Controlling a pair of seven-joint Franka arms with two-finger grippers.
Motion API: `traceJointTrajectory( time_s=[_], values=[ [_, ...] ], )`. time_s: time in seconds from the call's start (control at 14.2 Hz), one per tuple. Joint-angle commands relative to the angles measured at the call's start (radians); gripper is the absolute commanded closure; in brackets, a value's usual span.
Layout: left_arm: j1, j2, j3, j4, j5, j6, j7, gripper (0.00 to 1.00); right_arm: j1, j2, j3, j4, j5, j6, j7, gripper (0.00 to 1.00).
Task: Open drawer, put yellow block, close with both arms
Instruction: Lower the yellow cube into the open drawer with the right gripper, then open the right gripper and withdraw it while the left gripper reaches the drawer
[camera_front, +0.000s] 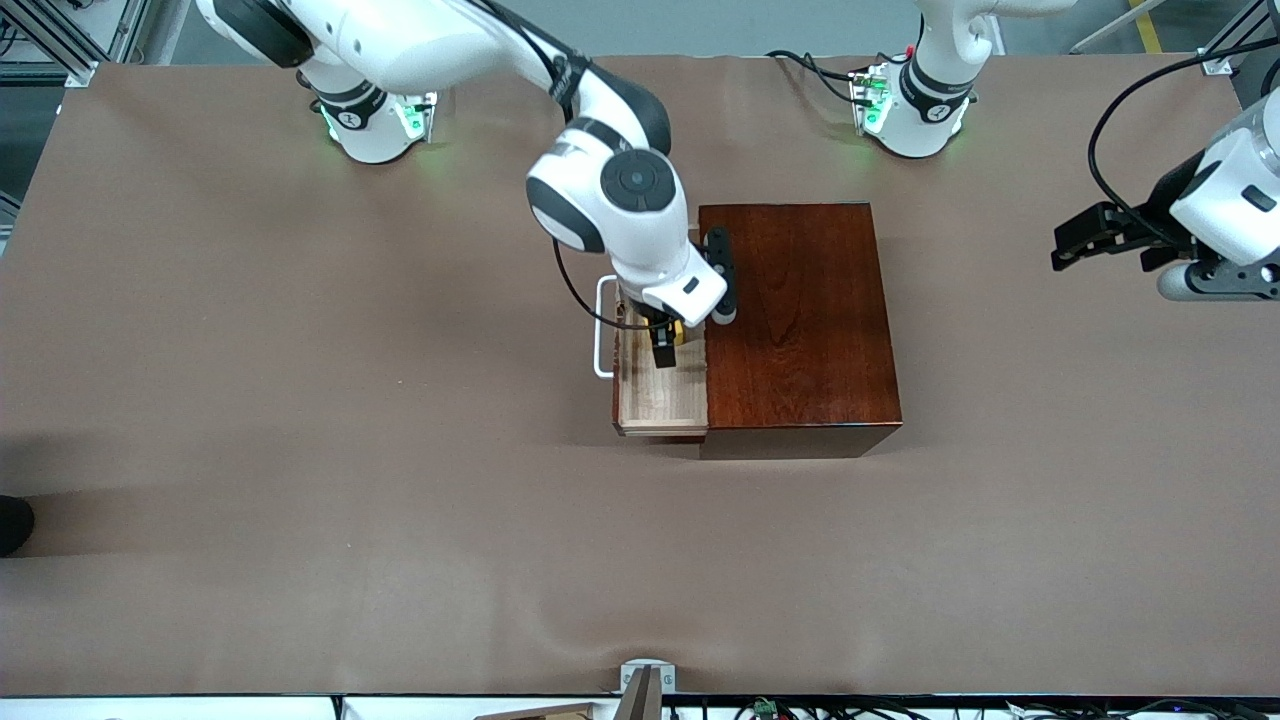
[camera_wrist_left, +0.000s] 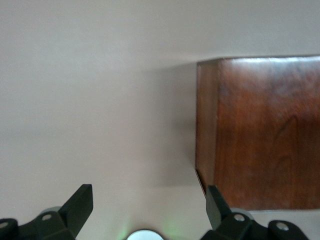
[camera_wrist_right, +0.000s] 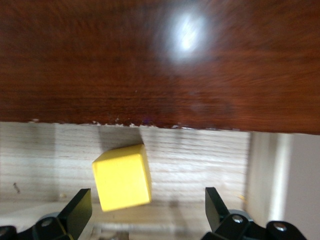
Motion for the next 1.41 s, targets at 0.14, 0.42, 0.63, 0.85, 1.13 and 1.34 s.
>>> traceJointTrajectory(
  time_s=[0.14,0.42,0.63,0.85,1.13,1.34],
  values=[
    [-0.004,-0.040,-0.117,0.009,-0.052,-0.073,0.011,0.00,-0.076,-0.118,0.007,-0.022,0.010,-0.047,0.048,0.00],
    [-0.005,-0.037,-0.199,0.038,-0.046,-0.093,0.009,0.00,-0.199,-0.162,0.004,-0.023,0.050,-0.112,0.109,0.00],
    [-0.012,-0.019,-0.214,0.038,-0.061,-0.085,0.009,0.00,-0.317,-0.202,0.005,-0.025,0.054,-0.156,0.112,0.00],
    [-0.034,0.010,-0.268,0.038,-0.081,-0.029,0.015,0.00,-0.427,-0.240,0.005,-0.028,0.056,-0.190,0.167,0.00],
    [-0.087,0.102,-0.389,0.067,-0.081,0.122,0.058,0.00,-0.571,-0.299,0.005,-0.058,0.056,-0.227,0.250,0.00],
    [-0.163,0.232,-0.444,0.150,-0.079,0.229,0.280,0.00,-0.603,-0.361,-0.068,-0.078,0.062,-0.265,0.267,0.00]
  ],
)
